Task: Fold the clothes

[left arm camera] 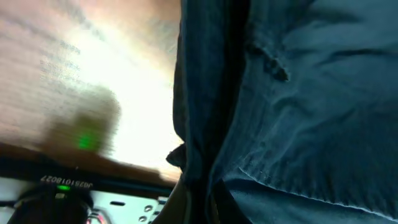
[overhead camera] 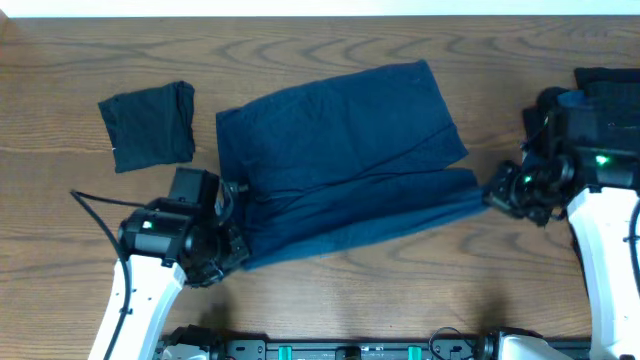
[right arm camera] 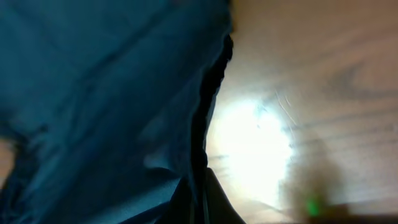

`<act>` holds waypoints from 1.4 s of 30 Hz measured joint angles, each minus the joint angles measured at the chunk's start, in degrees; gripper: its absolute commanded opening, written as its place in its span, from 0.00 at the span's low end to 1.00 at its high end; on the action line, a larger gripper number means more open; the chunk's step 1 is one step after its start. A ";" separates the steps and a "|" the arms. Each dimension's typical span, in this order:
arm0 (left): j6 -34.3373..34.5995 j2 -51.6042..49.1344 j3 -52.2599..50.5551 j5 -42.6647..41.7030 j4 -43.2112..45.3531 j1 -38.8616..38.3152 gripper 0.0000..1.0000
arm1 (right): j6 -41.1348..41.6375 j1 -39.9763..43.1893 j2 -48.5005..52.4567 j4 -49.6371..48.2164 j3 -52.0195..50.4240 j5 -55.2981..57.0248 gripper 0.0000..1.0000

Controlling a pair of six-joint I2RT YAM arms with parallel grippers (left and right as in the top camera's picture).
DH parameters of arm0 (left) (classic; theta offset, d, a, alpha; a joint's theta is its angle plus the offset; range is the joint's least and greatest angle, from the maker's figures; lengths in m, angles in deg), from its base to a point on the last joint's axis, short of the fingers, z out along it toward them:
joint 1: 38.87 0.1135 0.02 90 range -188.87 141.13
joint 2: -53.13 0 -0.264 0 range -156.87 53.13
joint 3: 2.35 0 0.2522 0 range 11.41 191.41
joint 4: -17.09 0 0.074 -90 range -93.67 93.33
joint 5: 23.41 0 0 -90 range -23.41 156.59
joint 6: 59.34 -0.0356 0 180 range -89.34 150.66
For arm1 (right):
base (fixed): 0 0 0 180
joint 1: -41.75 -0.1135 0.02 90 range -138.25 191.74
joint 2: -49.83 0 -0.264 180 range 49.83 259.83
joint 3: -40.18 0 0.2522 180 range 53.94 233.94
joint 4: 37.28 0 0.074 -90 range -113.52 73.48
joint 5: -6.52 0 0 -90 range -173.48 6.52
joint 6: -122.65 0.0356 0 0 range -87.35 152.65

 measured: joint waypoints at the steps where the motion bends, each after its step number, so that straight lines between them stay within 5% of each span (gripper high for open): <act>1: 0.00 -0.04 1.60 0.09 0.07 0.00 0.06 | -0.09 0.00 0.00 -0.20 1.62 -0.09 0.01; 18: 0.04 -6.97 10.34 12.22 16.98 -0.35 0.06 | -0.72 -4.59 2.45 -22.84 6.93 -0.92 0.01; 42: 1.03 -31.30 10.34 23.96 39.58 2.75 0.06 | -7.13 -12.28 33.05 -61.09 7.02 1.33 0.01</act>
